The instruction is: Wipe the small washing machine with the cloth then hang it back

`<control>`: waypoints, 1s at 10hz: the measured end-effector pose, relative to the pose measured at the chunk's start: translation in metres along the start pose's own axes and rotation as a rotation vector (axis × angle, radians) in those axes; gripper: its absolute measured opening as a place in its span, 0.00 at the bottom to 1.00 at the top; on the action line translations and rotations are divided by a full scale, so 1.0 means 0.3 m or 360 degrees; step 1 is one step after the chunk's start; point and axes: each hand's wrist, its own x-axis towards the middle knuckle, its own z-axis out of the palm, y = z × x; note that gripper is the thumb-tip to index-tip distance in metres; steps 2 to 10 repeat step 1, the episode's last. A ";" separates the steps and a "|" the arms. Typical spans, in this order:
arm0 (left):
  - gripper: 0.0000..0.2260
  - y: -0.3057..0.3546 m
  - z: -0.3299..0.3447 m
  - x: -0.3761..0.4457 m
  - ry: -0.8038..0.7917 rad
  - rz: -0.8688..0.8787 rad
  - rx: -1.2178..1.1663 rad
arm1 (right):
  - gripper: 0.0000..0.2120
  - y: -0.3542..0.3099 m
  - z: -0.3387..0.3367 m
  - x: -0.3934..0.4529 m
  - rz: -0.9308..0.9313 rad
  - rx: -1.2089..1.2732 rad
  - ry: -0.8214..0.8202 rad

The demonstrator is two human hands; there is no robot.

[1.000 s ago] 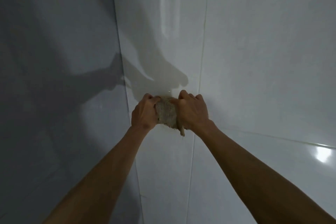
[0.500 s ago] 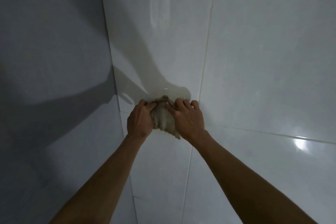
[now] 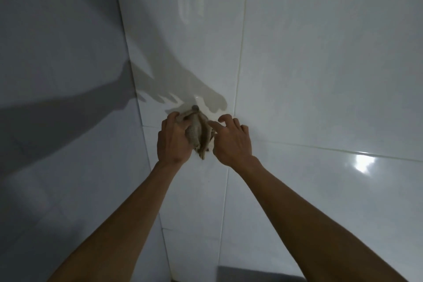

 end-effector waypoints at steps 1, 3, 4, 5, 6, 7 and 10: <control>0.16 0.066 0.002 -0.030 0.0033 -0.0066 0.0009 | 0.26 0.034 -0.062 -0.080 0.0053 0.0069 -0.0037; 0.16 0.066 0.002 -0.030 0.0033 -0.0066 0.0009 | 0.26 0.034 -0.062 -0.080 0.0053 0.0069 -0.0037; 0.16 0.066 0.002 -0.030 0.0033 -0.0066 0.0009 | 0.26 0.034 -0.062 -0.080 0.0053 0.0069 -0.0037; 0.16 0.066 0.002 -0.030 0.0033 -0.0066 0.0009 | 0.26 0.034 -0.062 -0.080 0.0053 0.0069 -0.0037; 0.16 0.066 0.002 -0.030 0.0033 -0.0066 0.0009 | 0.26 0.034 -0.062 -0.080 0.0053 0.0069 -0.0037; 0.16 0.066 0.002 -0.030 0.0033 -0.0066 0.0009 | 0.26 0.034 -0.062 -0.080 0.0053 0.0069 -0.0037; 0.16 0.066 0.002 -0.030 0.0033 -0.0066 0.0009 | 0.26 0.034 -0.062 -0.080 0.0053 0.0069 -0.0037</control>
